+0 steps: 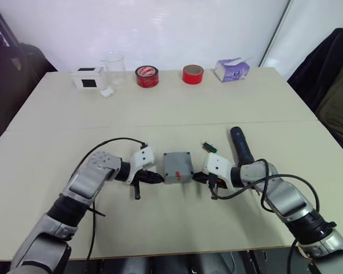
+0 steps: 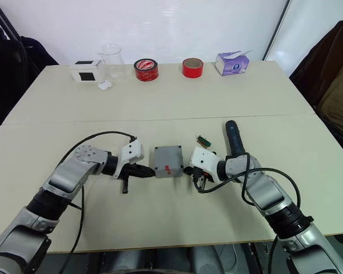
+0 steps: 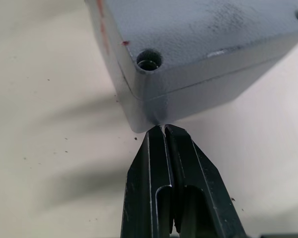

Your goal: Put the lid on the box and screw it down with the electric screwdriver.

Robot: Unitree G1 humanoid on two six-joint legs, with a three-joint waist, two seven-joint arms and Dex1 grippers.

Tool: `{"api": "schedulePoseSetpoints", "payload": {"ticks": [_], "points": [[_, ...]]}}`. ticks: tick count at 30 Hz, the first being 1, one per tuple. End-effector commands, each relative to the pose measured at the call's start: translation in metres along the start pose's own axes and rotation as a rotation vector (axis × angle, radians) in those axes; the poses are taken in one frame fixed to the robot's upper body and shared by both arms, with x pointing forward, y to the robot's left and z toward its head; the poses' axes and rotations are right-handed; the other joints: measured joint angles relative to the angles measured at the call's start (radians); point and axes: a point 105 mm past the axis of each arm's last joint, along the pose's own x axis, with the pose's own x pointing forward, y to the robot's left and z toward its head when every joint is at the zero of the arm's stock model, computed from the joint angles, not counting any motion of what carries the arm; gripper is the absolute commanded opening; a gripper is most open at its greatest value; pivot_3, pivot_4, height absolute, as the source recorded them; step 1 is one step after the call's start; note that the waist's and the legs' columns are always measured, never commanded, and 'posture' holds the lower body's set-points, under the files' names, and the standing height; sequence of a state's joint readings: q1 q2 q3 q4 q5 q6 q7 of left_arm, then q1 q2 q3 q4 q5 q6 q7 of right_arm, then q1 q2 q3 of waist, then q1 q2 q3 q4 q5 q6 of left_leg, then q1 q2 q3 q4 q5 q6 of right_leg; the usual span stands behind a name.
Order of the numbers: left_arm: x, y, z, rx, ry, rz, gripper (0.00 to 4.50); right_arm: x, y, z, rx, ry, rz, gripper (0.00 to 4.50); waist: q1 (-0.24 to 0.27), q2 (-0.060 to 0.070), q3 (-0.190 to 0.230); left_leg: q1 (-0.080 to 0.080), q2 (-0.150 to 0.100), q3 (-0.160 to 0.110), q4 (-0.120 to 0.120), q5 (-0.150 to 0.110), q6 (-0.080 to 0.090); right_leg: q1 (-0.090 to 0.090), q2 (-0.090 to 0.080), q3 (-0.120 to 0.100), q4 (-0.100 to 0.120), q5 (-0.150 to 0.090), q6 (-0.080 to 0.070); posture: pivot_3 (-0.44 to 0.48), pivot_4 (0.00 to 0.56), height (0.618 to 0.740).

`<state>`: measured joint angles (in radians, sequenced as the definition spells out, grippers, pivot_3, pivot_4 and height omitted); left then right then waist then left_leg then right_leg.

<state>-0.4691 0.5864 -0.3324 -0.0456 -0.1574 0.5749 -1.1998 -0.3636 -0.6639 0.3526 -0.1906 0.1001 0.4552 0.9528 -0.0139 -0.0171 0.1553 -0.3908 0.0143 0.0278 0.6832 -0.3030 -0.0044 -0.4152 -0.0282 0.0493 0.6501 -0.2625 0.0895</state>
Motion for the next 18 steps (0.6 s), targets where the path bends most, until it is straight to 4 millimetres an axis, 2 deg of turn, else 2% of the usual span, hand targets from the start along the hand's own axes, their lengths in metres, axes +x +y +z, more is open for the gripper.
{"api": "schedulePoseSetpoints", "payload": {"ticks": [1, 18], "points": [[0.003, -0.013, 0.014, 0.051, -0.049, -0.066, 0.00, 0.007, 0.012, 0.026, -0.061, -0.081, 0.073, 0.06, 0.000, 0.000, 0.000, 0.000, 0.000, 0.000, 0.000, 0.000, 0.000, 0.000, 0.000, 0.000, 0.000, 0.000, 0.000, 0.000, 0.150, 0.740], [-0.018, 0.001, 0.003, 0.053, -0.002, 0.033, 0.00, 0.002, 0.019, 0.023, -0.053, -0.057, 0.115, 0.06, 0.000, 0.000, 0.000, 0.000, 0.000, 0.000, 0.000, 0.000, 0.000, 0.000, 0.000, 0.000, 0.000, 0.000, 0.000, 0.000, 0.150, 0.740]]}}
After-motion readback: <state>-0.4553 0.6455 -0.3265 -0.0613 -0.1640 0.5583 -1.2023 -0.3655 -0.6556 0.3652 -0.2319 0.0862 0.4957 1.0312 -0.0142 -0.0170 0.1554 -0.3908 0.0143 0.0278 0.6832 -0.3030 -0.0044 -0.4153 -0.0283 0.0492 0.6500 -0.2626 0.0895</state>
